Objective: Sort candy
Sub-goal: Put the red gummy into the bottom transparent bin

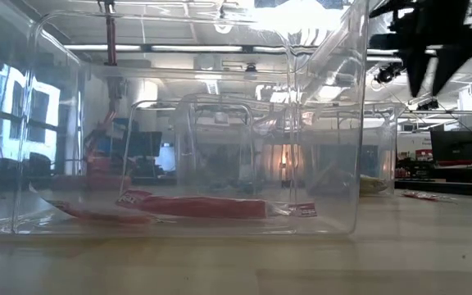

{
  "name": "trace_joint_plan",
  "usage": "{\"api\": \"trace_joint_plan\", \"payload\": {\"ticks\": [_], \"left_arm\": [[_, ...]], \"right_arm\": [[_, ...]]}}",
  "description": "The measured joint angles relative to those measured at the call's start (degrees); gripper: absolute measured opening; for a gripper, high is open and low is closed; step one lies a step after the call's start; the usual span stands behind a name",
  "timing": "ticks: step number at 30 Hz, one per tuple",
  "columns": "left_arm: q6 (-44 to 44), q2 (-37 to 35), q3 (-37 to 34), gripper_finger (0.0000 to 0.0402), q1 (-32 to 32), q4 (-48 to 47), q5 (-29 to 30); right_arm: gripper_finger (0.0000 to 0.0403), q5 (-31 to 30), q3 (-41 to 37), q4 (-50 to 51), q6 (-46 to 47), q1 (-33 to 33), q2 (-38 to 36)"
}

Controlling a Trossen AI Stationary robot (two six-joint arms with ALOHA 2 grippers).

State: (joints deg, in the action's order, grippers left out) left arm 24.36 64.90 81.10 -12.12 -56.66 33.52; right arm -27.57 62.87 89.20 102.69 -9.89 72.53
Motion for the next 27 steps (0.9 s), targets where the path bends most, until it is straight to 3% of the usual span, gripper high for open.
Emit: {"api": "trace_joint_plan", "payload": {"ticks": [4,6,13,18,22,27], "left_arm": [[1.0,0.0,0.0,0.0199,0.0,0.0,5.0],[1.0,0.0,0.0,0.0199,0.0,0.0,5.5],[1.1,-0.3,-0.1,0.0199,0.0,0.1,5.7],[1.5,-0.2,-0.1,0.0199,0.0,0.1,7.2],[1.5,-0.2,-0.1,0.0199,0.0,0.2,7.8],[1.5,-0.9,-0.1,0.0199,0.0,0.1,7.9]], "right_arm": [[0.0037,-6.9,0.0,-2.2,-0.5,7.9,0.9],[0.0012,-8.4,0.0,-2.3,-2.2,12.0,2.0],[0.0003,-11.7,0.0,-2.4,-7.8,25.8,5.0],[0.0001,-8.8,0.0,-7.4,-23.8,33.8,9.1],[0.0,-6.5,-0.1,-13.7,-31.9,36.6,11.8],[0.0,-4.7,-0.1,-29.1,-40.9,34.8,12.1]]}}
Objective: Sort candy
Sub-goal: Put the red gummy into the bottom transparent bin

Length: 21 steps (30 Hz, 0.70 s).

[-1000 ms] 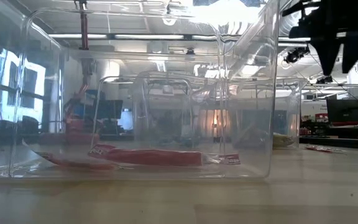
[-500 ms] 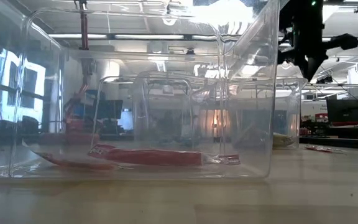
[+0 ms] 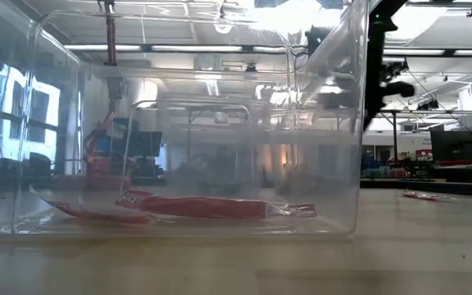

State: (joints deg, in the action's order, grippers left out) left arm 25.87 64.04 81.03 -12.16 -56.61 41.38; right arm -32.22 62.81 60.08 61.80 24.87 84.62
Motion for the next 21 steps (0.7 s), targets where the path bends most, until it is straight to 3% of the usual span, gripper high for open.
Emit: {"api": "trace_joint_plan", "payload": {"ticks": [2,5,13,17,21], "left_arm": [[0.0,-0.4,0.0,0.0199,0.0,0.0,0.1],[0.0,-1.1,0.0,0.0199,0.0,0.0,0.9],[0.0,-3.3,0.0,0.0199,0.0,-0.1,1.5],[0.5,-3.3,0.0,0.0199,0.0,-0.1,1.5],[0.4,-3.2,0.0,0.0199,0.0,0.1,1.5]], "right_arm": [[0.0,1.3,0.0,-4.6,-4.7,-1.5,0.0],[0.0,2.6,0.1,-3.0,-5.2,-4.0,0.0],[0.0,6.3,-0.4,19.9,13.3,-15.1,-1.5],[0.0,16.6,-7.3,13.5,9.9,-15.8,-1.6],[0.0,21.7,-15.2,3.6,9.4,-14.9,-1.6]]}}
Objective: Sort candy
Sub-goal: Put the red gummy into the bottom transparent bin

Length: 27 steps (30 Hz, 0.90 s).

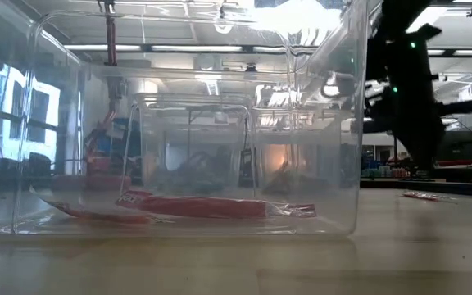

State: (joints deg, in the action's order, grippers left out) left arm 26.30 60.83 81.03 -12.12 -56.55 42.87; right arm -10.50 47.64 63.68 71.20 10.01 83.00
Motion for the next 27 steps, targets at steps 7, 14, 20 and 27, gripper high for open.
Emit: {"api": "trace_joint_plan", "payload": {"ticks": [7,14,20,27], "left_arm": [[0.7,0.0,0.0,0.0199,0.0,0.0,-0.2],[2.0,0.1,0.0,0.0199,0.0,0.0,-0.3],[2.7,0.1,0.0,0.0199,0.0,0.0,-0.3],[3.5,0.1,0.0,0.0199,0.0,0.0,-0.7]], "right_arm": [[0.0,1.6,-6.1,-7.8,0.8,0.1,-0.1],[0.0054,1.8,-5.9,-10.6,-2.1,0.9,-0.1],[0.0138,2.2,-7.0,-13.9,-4.1,1.1,-0.1],[0.0193,4.0,-11.8,-17.0,-1.6,3.7,-0.4]]}}
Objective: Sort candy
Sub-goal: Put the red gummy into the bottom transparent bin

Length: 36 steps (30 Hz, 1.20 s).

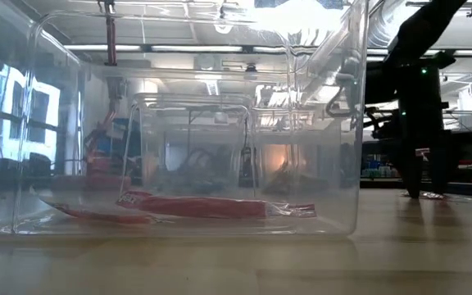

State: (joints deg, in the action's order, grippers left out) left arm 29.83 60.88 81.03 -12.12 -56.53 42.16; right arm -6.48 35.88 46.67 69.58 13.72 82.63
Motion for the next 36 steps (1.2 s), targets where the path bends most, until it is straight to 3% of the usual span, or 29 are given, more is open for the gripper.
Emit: {"api": "trace_joint_plan", "payload": {"ticks": [5,11,17,23,28,32,36], "left_arm": [[0.0,0.0,0.0,0.0199,0.0,0.0,0.0],[0.0,0.0,0.0,0.0199,0.0,0.0,0.0],[-2.1,-0.4,0.0,0.0199,0.0,-0.1,0.3],[-2.5,-1.9,0.0,0.0199,0.0,-0.1,2.3],[-2.5,-2.7,0.0,0.0199,0.0,-0.2,4.3],[-2.6,-2.8,0.0,0.0199,0.0,-0.2,5.1],[-2.7,-2.6,0.0,0.0199,0.5,-0.2,5.0]], "right_arm": [[0.0169,2.2,-1.7,-3.4,-0.2,-0.9,-0.2],[0.0023,1.6,-1.6,-1.2,0.5,-5.9,-0.4],[0.0007,9.0,2.0,6.0,1.7,-11.6,-2.9],[0.0003,6.2,12.1,13.3,2.1,-18.8,-8.3],[0.0002,-2.5,24.0,6.0,-1.1,-25.1,-10.5],[0.0001,-7.0,29.5,-13.0,-11.9,-27.8,-10.0],[0.0001,-6.7,30.0,-30.2,-22.4,-28.3,-6.7]]}}
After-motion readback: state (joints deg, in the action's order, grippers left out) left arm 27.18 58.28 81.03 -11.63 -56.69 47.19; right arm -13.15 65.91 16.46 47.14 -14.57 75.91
